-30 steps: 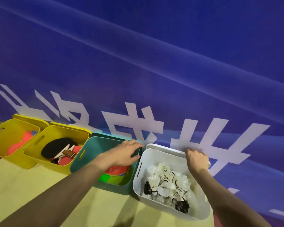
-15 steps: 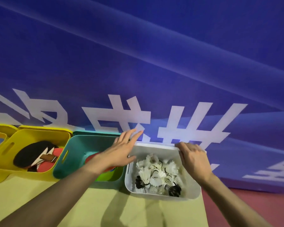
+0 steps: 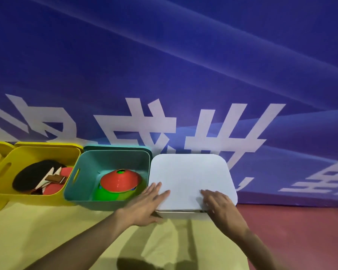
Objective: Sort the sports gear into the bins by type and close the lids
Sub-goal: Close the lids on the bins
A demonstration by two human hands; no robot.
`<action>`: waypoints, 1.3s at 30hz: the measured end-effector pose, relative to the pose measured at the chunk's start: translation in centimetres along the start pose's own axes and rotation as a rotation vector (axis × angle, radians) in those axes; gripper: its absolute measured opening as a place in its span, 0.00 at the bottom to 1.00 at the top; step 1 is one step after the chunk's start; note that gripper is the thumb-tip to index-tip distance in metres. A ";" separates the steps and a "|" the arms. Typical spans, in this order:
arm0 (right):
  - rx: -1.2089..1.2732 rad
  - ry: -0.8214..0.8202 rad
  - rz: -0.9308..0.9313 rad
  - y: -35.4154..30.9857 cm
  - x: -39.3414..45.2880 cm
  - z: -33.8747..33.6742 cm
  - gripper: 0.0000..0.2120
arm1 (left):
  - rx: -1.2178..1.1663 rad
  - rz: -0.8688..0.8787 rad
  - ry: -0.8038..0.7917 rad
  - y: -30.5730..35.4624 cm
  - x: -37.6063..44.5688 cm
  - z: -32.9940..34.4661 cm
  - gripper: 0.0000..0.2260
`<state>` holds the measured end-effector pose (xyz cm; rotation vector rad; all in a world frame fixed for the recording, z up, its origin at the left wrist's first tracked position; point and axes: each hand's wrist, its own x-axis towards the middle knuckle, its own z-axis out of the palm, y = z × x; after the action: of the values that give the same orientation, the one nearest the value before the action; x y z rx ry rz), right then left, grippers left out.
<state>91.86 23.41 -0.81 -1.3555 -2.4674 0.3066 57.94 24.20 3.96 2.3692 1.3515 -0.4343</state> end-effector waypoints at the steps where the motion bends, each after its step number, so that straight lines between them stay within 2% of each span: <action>1: -0.009 -0.017 -0.003 0.0 -0.4 0.7 0.24 | -0.003 -0.021 -0.002 0.3 0.2 0.6 0.41; 5: -0.078 -0.033 -0.021 0.3 -1.4 2.5 0.19 | 0.016 -0.081 0.036 0.5 1.0 2.1 0.40; 17: -0.067 -0.087 0.005 3.5 -1.0 2.2 0.22 | 0.060 -0.062 0.059 1.9 4.2 1.5 0.47; 21: 0.026 -0.022 -0.031 3.6 0.4 -0.5 0.16 | 0.003 -0.120 -0.032 2.8 5.4 0.1 0.36; 23: 0.027 0.114 0.122 4.4 1.3 -1.2 0.15 | -0.068 -0.140 0.036 2.4 5.8 -1.3 0.36; 25: 0.028 0.205 0.454 6.1 1.8 -1.2 0.18 | -0.124 -0.169 0.167 1.4 6.0 -2.1 0.37; 27: 0.054 0.156 0.794 7.1 1.9 -0.7 0.21 | -0.106 -0.178 0.168 0.8 6.4 -2.0 0.41; 28: 0.063 0.123 0.871 7.2 1.8 -0.1 0.20 | -0.108 -0.184 0.115 0.8 6.5 -1.7 0.43; 30: 0.164 0.074 0.866 5.9 1.4 0.7 0.17 | -0.126 -0.194 0.022 0.8 6.8 -1.2 0.44; 32: 0.113 0.061 0.844 5.2 1.0 0.8 0.14 | -0.128 -0.178 -0.033 0.9 7.0 -1.1 0.46; 33: 0.036 0.079 0.858 5.0 0.9 0.9 0.14 | -0.116 -0.163 -0.049 0.9 6.9 -1.2 0.48; 34: 0.020 0.175 0.860 4.7 0.8 0.7 0.14 | -0.101 -0.150 -0.058 0.8 6.8 -1.2 0.50; 35: 0.123 0.120 0.940 4.2 1.0 0.5 0.11 | -0.089 -0.144 -0.066 0.8 6.7 -1.3 0.52; 36: 0.152 -0.013 0.993 4.5 1.0 0.6 0.14 | -0.082 -0.141 -0.068 0.8 6.6 -1.3 0.53; 39: 0.049 0.063 0.865 6.2 0.2 1.4 0.26 | -0.081 -0.142 -0.062 0.9 6.8 -1.3 0.53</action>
<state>96.05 26.83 -4.10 -2.2898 -1.6702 0.4861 62.16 29.50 2.26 2.1851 1.4860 -0.4795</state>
